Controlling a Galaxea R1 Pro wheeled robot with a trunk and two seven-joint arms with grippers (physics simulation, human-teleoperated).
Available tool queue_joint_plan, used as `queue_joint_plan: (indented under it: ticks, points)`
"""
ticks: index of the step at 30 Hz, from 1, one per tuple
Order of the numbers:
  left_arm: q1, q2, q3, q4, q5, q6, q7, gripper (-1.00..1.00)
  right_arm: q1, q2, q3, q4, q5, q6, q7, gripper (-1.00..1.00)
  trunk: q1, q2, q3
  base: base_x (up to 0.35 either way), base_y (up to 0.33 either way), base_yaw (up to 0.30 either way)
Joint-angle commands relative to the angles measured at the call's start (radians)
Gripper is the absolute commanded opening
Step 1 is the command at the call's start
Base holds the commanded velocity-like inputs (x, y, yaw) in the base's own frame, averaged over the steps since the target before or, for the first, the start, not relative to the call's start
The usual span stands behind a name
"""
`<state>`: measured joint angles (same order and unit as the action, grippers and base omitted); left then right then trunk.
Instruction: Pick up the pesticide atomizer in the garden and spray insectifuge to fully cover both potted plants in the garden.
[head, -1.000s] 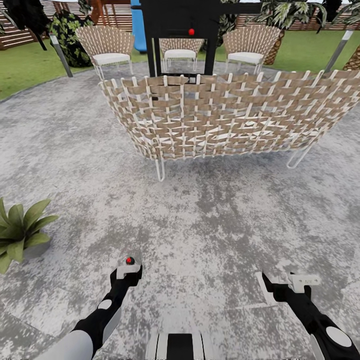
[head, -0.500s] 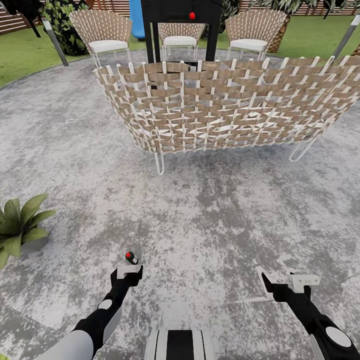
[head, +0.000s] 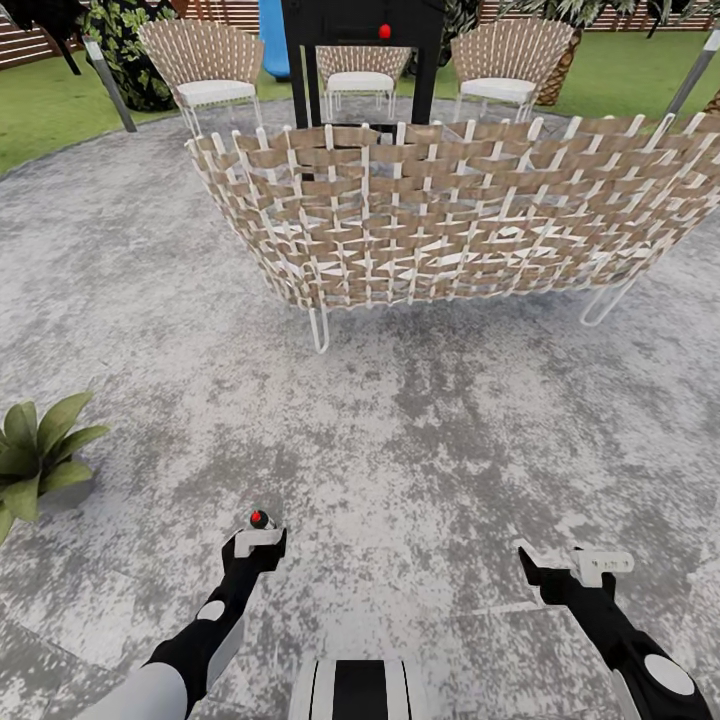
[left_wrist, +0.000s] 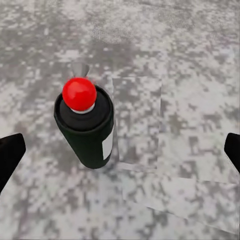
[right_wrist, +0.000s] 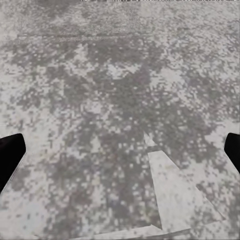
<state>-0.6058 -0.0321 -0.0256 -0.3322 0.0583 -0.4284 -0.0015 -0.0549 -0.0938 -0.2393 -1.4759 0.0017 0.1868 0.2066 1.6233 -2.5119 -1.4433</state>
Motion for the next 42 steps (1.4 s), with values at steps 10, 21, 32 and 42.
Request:
queue_joint_plan:
  ticks: [10, 21, 32, 42]
  points:
    - [0.000, 0.001, -0.002, 0.002, 0.006, -0.006, 0.000, 1.00, 0.000, 0.006, -0.001, -0.001, 0.000, 0.006, 0.006, 1.00, 0.000, 0.000, -0.001, 0.150, 0.000, 0.000]
    - [0.001, 0.001, 0.003, 0.003, 0.009, -0.008, 0.001, 1.00, 0.000, 0.009, 0.000, -0.003, 0.000, 0.005, 0.005, 1.00, 0.000, 0.000, -0.001, 0.023, 0.000, 0.063]
    - [0.003, 0.006, 0.009, 0.009, 0.024, -0.076, -0.004, 1.00, 0.000, 0.009, -0.001, -0.004, 0.000, 0.006, 0.006, 1.00, 0.000, 0.000, -0.001, 0.000, 0.000, 0.018]
    - [0.003, 0.005, 0.007, 0.014, 0.020, -0.119, -0.005, 1.00, 0.000, 0.009, -0.002, -0.004, -0.002, 0.005, 0.005, 1.00, 0.003, -0.002, -0.028, 0.000, 0.000, 0.000]
